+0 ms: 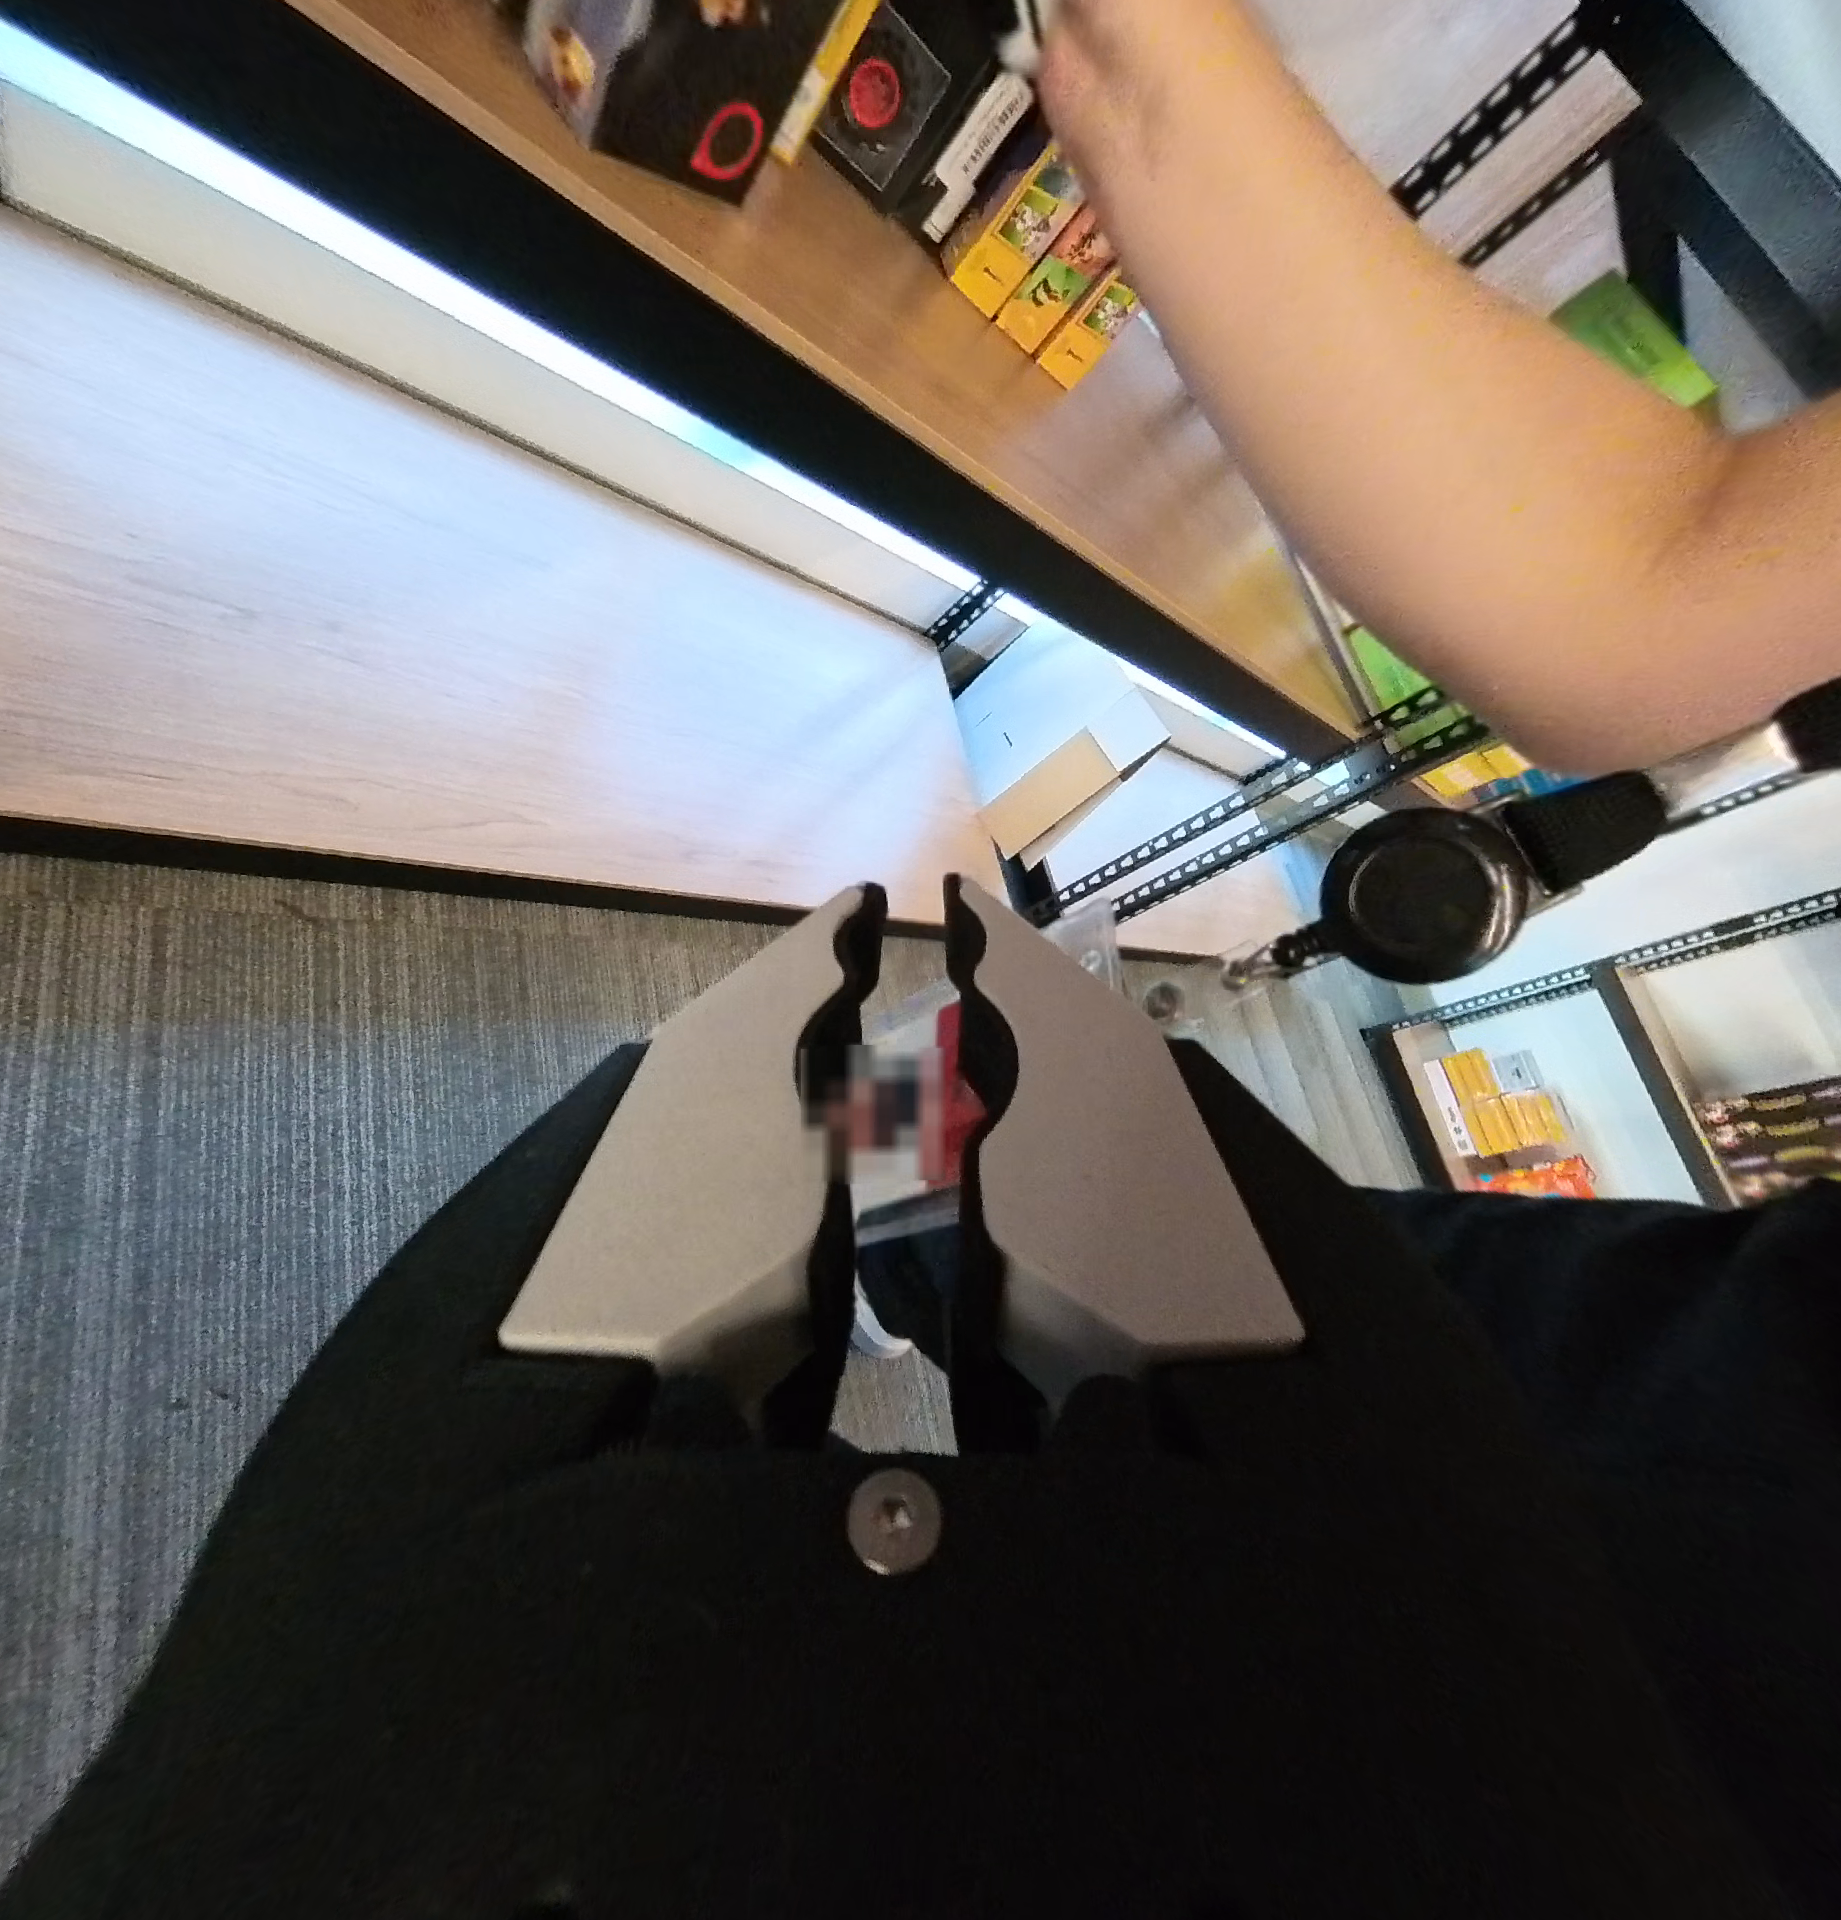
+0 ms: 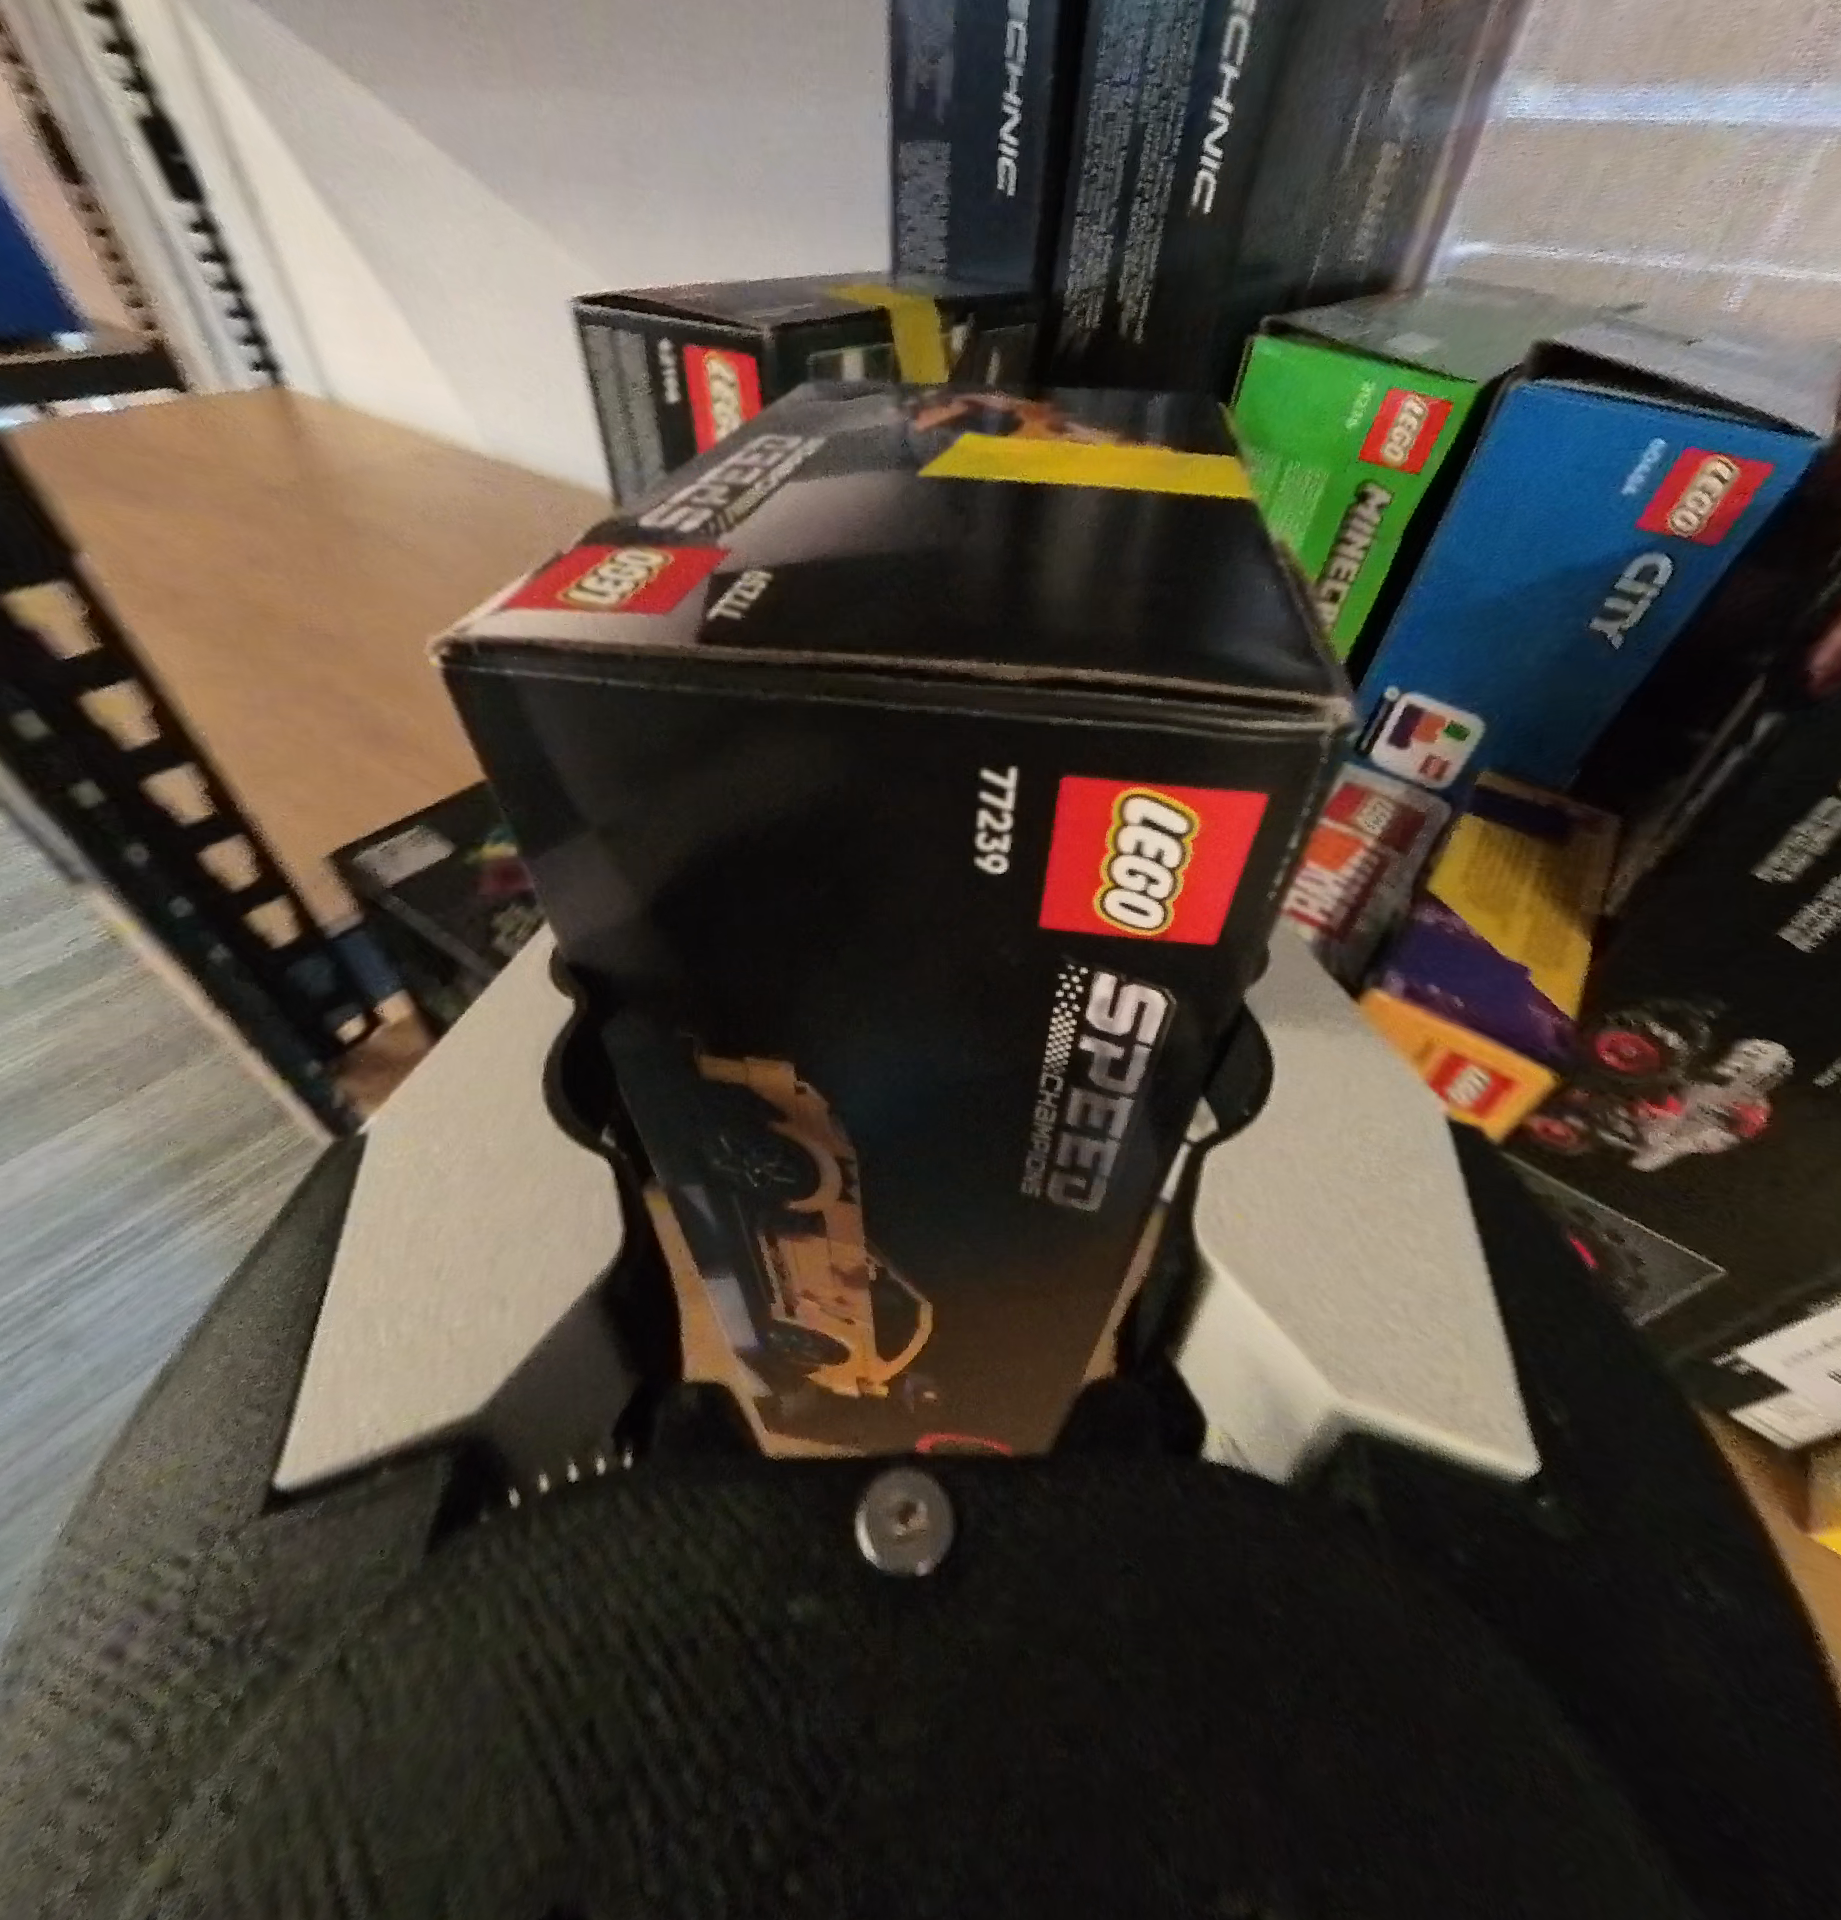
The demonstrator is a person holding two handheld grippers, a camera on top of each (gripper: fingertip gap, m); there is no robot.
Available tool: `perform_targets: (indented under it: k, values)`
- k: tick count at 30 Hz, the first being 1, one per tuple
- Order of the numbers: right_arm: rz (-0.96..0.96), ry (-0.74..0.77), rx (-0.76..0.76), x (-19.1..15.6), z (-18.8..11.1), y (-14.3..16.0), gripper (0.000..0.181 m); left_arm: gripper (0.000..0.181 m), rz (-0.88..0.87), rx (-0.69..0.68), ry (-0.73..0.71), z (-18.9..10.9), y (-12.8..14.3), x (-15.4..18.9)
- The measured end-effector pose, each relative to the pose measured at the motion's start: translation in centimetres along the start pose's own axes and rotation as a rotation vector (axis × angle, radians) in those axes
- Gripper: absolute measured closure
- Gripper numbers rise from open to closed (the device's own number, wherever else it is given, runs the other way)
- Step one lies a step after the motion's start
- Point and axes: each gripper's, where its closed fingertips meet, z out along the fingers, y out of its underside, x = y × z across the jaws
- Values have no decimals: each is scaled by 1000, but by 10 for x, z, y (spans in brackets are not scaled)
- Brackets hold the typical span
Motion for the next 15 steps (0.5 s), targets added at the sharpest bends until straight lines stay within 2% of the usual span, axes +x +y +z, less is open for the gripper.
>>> perform_targets:
  k: [4,7,11,15]
  values:
    - [-21,-92,-38,23,-61,15,65,172,-11,-21,10,14,0,4]
    - [-10,-83,-77,68,-110,27,65,172,-6,-39,26,32,-2,15]
    - [5,14,-124,153,-182,49,65,172,62,-84,23,64,-9,31]
    - [47,186,-156,264,-255,69,65,171,106,-112,34,101,-17,46]
